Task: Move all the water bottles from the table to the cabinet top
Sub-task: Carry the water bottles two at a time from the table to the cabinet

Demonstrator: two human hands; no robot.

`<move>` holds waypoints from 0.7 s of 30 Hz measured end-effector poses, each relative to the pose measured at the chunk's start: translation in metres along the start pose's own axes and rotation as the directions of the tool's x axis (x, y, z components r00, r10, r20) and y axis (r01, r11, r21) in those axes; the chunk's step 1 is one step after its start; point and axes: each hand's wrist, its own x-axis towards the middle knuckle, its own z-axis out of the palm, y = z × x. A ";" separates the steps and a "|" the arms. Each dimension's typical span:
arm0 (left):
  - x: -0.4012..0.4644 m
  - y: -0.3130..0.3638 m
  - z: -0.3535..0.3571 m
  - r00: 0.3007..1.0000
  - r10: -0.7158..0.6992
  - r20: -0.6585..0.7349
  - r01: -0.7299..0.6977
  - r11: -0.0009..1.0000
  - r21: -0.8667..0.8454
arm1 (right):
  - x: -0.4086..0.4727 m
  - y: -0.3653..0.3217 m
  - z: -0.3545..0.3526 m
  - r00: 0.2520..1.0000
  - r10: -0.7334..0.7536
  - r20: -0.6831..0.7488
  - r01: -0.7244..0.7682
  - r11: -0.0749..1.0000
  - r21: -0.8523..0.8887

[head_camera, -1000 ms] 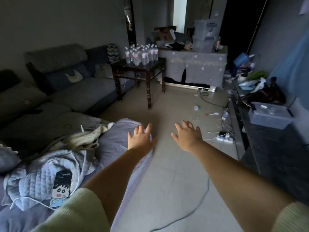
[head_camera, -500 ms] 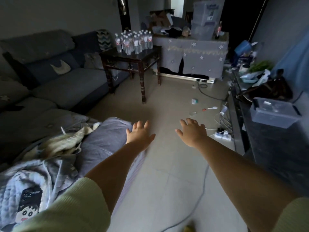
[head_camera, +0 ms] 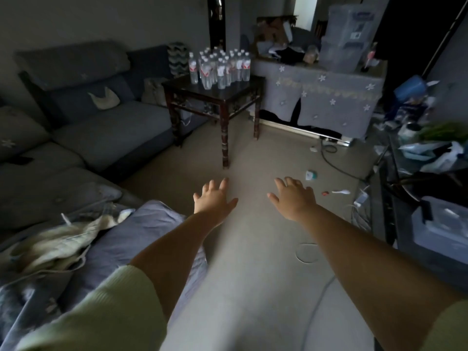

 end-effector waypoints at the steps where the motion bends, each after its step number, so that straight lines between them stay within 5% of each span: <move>1: 0.017 -0.001 -0.002 1.000 -0.016 -0.003 0.016 1.000 -0.005 | 0.018 0.001 -0.001 1.000 -0.010 0.005 0.010 1.000 0.003; 21: 0.428 0.026 -0.044 0.997 0.071 -0.038 -0.071 0.997 -0.003 | 0.417 0.048 -0.059 1.000 -0.012 -0.005 0.012 1.000 -0.004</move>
